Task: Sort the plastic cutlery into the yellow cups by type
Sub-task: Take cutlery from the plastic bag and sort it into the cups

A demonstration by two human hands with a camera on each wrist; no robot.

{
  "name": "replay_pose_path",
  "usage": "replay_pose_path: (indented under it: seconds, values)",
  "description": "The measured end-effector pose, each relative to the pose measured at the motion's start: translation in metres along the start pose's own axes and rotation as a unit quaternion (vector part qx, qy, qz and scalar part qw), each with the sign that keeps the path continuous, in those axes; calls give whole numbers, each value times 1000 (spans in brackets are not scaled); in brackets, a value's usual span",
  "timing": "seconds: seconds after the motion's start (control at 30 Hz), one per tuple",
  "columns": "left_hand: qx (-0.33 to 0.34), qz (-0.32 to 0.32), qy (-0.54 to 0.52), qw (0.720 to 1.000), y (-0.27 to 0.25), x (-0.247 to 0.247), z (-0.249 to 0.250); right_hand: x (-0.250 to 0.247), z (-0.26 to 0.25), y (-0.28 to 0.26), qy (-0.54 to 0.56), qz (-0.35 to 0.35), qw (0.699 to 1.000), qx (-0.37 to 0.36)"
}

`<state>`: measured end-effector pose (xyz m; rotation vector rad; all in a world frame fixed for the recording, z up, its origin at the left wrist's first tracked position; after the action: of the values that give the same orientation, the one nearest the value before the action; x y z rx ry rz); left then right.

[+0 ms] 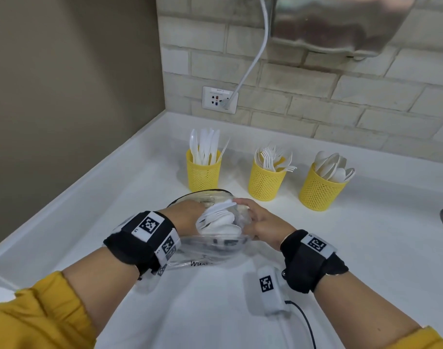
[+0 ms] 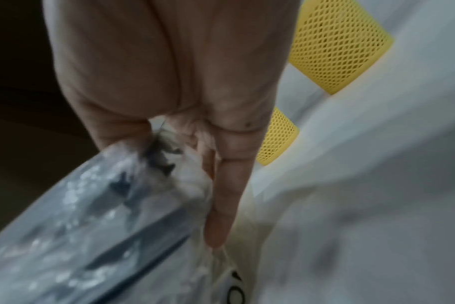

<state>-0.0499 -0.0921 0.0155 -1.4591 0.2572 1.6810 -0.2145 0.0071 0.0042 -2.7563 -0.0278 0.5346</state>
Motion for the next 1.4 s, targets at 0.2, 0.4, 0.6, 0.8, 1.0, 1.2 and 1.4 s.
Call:
replay_pose_path:
  seconds: [0.2,0.4,0.6,0.8,1.0,1.2,1.4]
  values:
    - [20,13,-52,998,-15,3,-22,6,-4,10,-26,52,998,33]
    - [31,77,-23,996,-18,22,-18,19,0,14,-194,98,976,-1]
    - [20,160,-58,985,-25,25,-30,21,1,12,-137,90,984,-66]
    - [26,174,-129,976,-42,16,-45,34,-10,22,-199,127,970,-52]
    - [7,164,-80,983,-44,17,-41,39,-17,30,-251,84,962,-70]
    - [-29,177,-72,981,-45,15,-43,31,-16,31,-214,89,969,-91]
    - [12,165,-191,968,-46,6,-55,35,-11,35,-238,245,934,-104]
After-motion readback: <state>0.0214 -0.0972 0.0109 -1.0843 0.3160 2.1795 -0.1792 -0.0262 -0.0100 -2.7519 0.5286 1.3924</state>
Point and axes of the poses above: each hand's wrist, its own y-axis towards the middle knuckle, its own x-axis out of the palm, z = x × y, the point moved 1 cm from there along y, towards the middle knuckle, and after that the axes turned 8 degrees about -y, right-handed, at the moved point
